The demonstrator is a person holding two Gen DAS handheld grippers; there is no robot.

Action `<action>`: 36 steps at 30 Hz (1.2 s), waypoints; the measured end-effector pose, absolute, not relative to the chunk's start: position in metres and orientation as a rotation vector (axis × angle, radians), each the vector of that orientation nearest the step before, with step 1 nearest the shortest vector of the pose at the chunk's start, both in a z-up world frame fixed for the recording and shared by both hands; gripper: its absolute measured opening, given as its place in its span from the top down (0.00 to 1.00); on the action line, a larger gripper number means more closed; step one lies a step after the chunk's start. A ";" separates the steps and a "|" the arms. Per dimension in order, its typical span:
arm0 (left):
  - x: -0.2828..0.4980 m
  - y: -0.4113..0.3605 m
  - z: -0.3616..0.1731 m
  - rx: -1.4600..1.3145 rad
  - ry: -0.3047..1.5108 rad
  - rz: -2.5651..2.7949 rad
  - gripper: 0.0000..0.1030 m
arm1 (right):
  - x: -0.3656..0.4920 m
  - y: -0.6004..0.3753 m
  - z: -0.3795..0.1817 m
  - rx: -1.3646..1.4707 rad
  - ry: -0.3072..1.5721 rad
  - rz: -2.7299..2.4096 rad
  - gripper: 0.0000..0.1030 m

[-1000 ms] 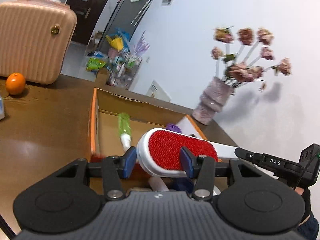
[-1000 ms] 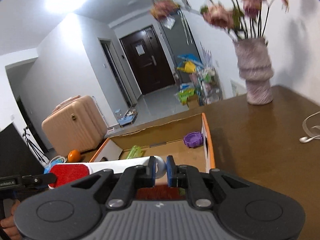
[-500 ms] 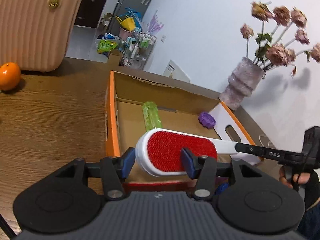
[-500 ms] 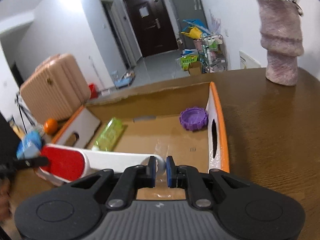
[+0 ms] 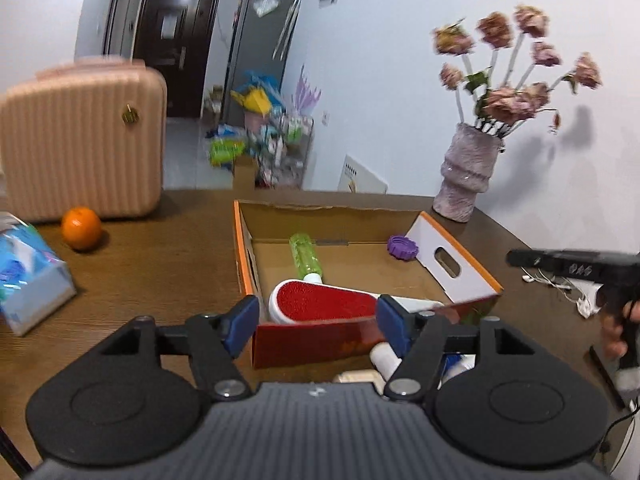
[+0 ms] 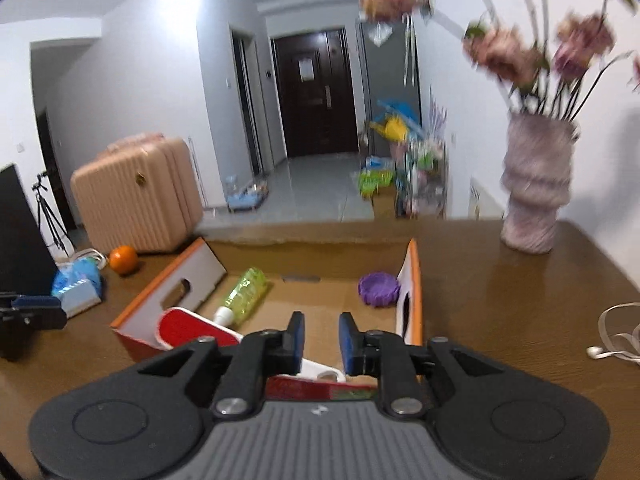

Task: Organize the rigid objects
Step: 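Withdraw both tools from the box back over the table, then grasp the white plug adapter with the left tool while the right tool grasps a white bottle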

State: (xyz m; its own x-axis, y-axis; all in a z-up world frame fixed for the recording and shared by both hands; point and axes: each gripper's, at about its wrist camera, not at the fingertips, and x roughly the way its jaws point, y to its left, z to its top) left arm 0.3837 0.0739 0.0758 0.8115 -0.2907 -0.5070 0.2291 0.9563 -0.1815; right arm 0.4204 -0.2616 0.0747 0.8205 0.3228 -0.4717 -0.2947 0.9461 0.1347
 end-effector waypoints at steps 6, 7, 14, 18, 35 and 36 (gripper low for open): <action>0.296 0.047 0.082 -0.004 0.454 -0.215 0.22 | 0.326 -0.270 0.086 0.037 0.440 0.350 0.63; 0.281 0.041 0.079 0.015 0.441 -0.205 0.21 | 0.312 -0.269 0.085 0.033 0.429 0.357 0.62; 0.191 0.004 0.050 0.007 0.419 -0.228 0.15 | 0.215 -0.253 0.054 0.032 0.392 0.375 0.46; 0.149 -0.009 0.030 0.016 0.439 -0.233 0.13 | 0.171 -0.244 0.021 0.065 0.436 0.410 0.46; 0.147 -0.003 0.003 0.014 0.507 -0.242 0.10 | 0.170 -0.222 -0.007 0.046 0.508 0.390 0.46; 0.154 -0.001 0.003 0.032 0.500 -0.251 0.09 | 0.181 -0.219 -0.005 0.049 0.511 0.390 0.46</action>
